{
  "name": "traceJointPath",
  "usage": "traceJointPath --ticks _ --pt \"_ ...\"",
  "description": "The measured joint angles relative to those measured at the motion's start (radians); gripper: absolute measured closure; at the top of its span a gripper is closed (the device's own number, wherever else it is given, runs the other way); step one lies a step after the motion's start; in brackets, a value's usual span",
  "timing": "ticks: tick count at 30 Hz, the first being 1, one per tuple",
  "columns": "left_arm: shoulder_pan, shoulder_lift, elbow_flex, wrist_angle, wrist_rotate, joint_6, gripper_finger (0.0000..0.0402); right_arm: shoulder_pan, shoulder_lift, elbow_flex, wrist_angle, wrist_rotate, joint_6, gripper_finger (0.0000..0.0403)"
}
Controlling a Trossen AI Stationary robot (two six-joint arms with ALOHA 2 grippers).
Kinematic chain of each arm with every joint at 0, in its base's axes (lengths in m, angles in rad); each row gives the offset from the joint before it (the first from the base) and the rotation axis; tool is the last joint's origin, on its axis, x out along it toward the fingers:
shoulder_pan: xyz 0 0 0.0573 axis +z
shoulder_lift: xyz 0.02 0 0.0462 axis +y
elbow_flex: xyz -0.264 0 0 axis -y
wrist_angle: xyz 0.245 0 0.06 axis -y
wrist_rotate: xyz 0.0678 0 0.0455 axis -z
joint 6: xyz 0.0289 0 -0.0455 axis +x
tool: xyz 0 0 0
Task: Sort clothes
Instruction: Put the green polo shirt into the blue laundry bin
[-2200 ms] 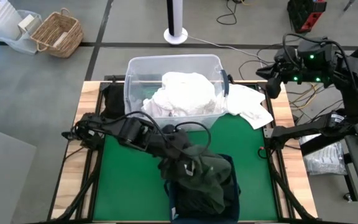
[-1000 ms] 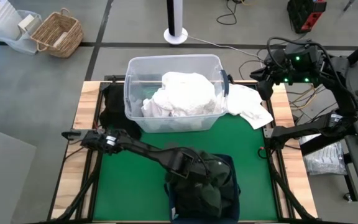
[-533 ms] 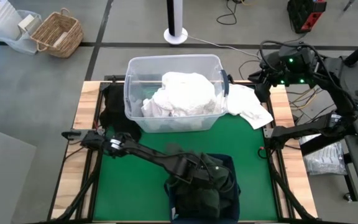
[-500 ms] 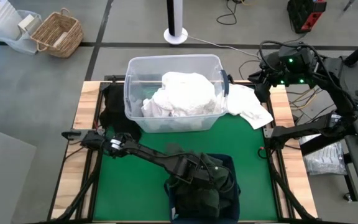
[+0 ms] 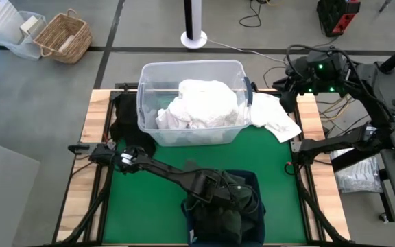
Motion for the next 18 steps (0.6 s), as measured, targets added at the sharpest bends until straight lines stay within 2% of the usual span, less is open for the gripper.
traceJointPath --ticks 11,18 --pt "-0.003 -0.04 0.004 -0.019 -0.03 -0.001 0.0245 0.0 -0.007 0.0 0.009 0.0 0.0 0.0365" --pt "-0.004 -0.1 0.006 -0.038 -0.034 0.005 0.0206 0.0 -0.017 0.0 0.009 0.0 -0.011 0.0365"
